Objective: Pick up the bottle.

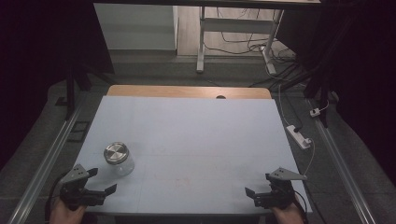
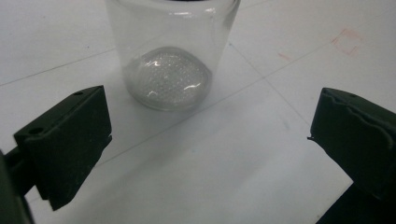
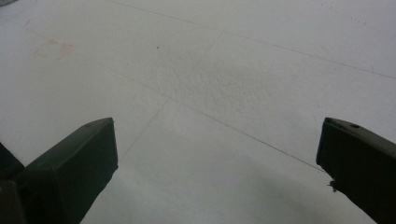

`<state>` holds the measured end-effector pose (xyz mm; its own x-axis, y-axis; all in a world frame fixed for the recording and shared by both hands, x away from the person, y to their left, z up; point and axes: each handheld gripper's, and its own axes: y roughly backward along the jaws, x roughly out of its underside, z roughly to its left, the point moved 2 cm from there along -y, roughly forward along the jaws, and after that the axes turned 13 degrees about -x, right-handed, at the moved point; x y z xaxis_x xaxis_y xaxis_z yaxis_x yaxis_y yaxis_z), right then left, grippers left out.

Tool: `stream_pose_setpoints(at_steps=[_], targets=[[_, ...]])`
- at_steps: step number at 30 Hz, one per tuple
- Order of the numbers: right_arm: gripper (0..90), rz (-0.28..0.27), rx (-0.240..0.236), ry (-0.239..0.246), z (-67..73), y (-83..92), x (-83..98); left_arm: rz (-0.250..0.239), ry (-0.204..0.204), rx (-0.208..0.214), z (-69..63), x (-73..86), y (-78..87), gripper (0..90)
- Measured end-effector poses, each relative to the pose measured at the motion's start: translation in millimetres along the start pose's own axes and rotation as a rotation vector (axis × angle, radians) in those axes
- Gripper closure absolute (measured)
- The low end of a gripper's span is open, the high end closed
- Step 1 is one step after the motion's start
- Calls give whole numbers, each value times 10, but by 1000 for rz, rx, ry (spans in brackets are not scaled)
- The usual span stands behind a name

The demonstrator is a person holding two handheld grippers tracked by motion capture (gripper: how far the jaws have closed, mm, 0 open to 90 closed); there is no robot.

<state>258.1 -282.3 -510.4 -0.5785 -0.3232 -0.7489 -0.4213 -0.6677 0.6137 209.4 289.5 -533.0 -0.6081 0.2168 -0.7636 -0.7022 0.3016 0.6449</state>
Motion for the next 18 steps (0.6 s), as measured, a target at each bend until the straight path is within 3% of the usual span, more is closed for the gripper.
stream_pose_setpoints(at_steps=[12, 18], targets=[[0, 8, -3, -8, -7, -10, -2, -29, 3, -38, 11, -112, -96, 0], [0, 11, -6, -9, -9, -12, -3, -16, -3, -51, 41, -178, -171, 0]])
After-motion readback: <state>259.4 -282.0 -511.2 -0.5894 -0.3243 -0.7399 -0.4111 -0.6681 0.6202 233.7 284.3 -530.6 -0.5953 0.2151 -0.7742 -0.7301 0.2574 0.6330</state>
